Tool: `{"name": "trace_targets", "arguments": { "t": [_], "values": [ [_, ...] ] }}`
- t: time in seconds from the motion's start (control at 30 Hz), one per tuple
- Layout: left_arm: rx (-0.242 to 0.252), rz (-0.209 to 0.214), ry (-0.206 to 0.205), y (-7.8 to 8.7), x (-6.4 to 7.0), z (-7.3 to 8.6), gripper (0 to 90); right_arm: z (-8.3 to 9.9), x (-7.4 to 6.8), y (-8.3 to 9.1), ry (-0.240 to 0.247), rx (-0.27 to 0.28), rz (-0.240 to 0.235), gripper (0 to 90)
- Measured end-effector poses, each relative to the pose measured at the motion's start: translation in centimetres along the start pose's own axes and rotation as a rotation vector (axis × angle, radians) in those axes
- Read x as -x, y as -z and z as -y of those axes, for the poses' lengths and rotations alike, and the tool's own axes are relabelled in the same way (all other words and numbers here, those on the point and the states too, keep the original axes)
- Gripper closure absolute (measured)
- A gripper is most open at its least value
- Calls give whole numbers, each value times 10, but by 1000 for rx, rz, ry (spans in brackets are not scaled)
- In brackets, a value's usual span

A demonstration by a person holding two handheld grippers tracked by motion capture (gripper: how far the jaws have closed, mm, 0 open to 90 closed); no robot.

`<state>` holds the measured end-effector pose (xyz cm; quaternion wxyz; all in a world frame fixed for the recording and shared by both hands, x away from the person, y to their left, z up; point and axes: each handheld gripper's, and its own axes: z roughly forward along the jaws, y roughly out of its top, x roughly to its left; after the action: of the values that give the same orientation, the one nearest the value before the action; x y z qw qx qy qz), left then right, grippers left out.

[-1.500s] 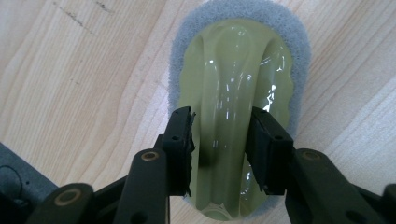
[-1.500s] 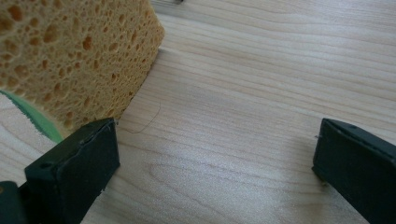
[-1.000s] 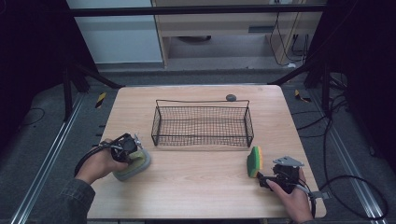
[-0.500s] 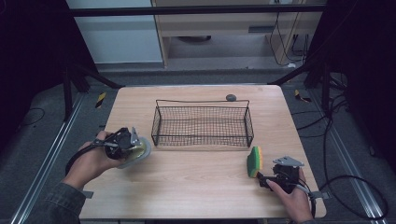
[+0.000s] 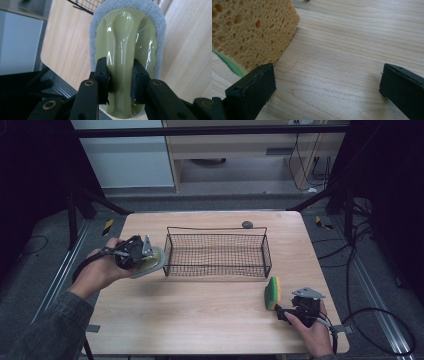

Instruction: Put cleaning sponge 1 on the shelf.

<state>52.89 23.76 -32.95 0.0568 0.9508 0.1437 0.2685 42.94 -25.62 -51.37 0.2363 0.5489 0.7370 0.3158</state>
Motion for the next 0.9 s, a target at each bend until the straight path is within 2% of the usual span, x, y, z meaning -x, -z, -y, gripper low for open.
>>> {"name": "trace_targets", "arguments": {
  "t": [0.1, 0.3, 0.47, 0.57, 0.73, 0.9],
  "values": [
    [0, -16, -21, 0, -9, -5, 713, 0, 0, 0, -1, 0, 1, 5],
    [43, -34, -19, 0, -23, -14, 713, 1, -1, 0, -7, -2, 14, 5],
    [70, -68, -28, 4, -24, -26, 713, 1, -3, 1, -27, -1, 28, 8],
    [71, -98, -33, 7, -22, -35, 713, 1, -3, 1, -19, -1, 23, 6],
    [91, -125, -36, 13, -20, -48, 713, 1, 0, 1, 0, -3, 5, 6],
    [93, -127, -63, 13, -20, -60, 713, 1, 0, 2, 0, -2, -2, 6]
  ]
}}
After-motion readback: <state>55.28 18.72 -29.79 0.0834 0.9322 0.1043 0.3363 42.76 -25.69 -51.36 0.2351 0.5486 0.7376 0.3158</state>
